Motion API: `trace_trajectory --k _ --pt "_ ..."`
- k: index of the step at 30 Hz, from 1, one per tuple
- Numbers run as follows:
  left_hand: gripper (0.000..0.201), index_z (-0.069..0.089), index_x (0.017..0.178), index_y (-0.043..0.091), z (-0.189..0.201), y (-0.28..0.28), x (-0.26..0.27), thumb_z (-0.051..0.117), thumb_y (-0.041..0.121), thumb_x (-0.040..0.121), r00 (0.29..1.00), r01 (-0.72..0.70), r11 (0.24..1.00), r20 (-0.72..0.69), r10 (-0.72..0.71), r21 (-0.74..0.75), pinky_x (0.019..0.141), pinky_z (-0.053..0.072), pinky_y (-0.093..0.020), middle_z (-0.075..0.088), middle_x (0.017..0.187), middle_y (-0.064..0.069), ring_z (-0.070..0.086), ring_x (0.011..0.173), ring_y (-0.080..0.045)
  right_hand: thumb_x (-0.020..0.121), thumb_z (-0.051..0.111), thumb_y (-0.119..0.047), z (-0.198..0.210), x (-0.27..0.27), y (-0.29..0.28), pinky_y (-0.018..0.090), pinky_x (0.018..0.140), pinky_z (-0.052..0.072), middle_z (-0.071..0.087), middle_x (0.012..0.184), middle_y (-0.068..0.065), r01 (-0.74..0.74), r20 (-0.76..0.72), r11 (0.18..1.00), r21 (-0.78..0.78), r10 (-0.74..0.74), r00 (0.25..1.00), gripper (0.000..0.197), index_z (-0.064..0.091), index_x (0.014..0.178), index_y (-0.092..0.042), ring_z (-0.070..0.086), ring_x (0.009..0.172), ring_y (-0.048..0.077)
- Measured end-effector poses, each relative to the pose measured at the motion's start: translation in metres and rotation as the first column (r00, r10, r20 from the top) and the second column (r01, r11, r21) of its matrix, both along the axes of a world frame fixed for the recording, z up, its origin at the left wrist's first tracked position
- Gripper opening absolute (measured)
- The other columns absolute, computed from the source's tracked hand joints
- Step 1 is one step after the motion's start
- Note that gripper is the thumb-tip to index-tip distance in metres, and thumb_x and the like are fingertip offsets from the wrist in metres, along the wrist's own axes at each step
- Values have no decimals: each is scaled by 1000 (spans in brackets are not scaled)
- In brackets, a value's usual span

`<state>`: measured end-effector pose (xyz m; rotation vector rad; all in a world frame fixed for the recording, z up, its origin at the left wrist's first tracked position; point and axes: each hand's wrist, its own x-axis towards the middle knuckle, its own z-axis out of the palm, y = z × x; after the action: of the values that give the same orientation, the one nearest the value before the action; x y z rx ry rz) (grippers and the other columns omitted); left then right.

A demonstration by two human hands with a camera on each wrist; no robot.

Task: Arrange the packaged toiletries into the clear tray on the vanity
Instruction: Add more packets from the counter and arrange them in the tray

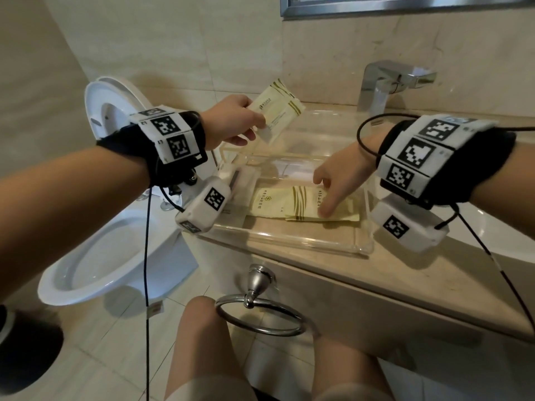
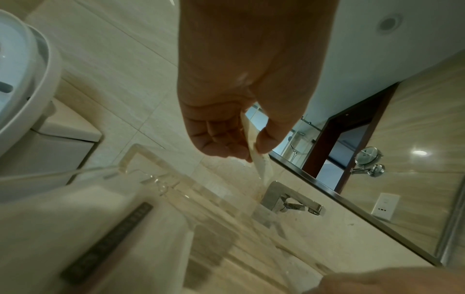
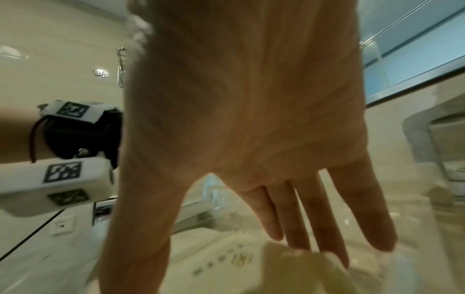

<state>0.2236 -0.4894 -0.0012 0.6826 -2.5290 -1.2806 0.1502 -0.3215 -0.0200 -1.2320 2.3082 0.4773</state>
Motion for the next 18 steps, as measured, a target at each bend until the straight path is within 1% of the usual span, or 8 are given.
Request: trace_trajectory --k 2,3,6,7,9,12,16,18 --pt "17 50 105 12 0 1 1 54 10 89 1000 8 1000 0 -8 -2 63 47 -22 57 84 2 52 65 -8 76 68 -50 -6 3 4 31 98 44 55 125 2 12 17 1000 6 -12 1000 75 42 136 -13 52 111 18" --pt "17 50 106 12 0 1 1 54 10 90 1000 10 1000 0 -10 -4 63 47 -22 56 85 2 52 65 -8 75 70 -48 -8 4 5 29 95 45 56 124 2 10 10 1000 0 -10 1000 75 43 135 -13 53 110 18" --pt "18 50 107 13 0 1 2 54 10 90 1000 14 1000 2 -14 -10 64 47 -22 57 86 2 52 66 -8 74 72 -44 -13 5 6 22 75 46 58 122 4 -1 -34 1000 -8 0 999 69 47 130 -11 55 107 18" --pt "19 50 108 13 0 1 3 54 11 90 1000 14 1000 5 -14 -13 65 48 -22 57 88 2 53 66 -8 73 73 -43 -14 6 6 21 72 46 59 120 4 -3 -47 1000 -3 2 999 66 49 127 -12 56 106 18" --pt "20 50 109 13 -1 1 4 54 11 90 1000 15 1000 12 -14 -20 66 48 -22 57 89 1 53 67 -8 70 76 -39 -17 7 6 21 72 46 61 116 5 -2 -66 1000 5 2 998 62 53 122 -12 58 100 17" --pt "21 49 110 13 -3 2 6 55 12 90 999 26 999 24 -25 -39 66 48 -22 58 90 0 53 67 -8 69 77 -35 -19 8 6 21 67 44 61 114 6 3 -86 1000 25 -1 996 59 54 118 -11 55 91 17" --pt "19 50 106 15 -6 3 9 56 11 88 997 70 990 33 -67 -119 64 48 -22 57 86 3 54 67 -8 71 75 -39 -19 10 5 23 72 44 59 108 4 -16 -120 998 62 23 993 60 53 119 -11 54 90 17" --pt "14 52 99 15 -6 4 11 58 11 87 993 111 984 51 -105 -142 63 47 -21 56 81 3 53 67 -8 72 74 -41 -18 9 5 24 73 44 58 107 3 -27 -124 996 85 37 992 61 53 121 -12 53 92 16"
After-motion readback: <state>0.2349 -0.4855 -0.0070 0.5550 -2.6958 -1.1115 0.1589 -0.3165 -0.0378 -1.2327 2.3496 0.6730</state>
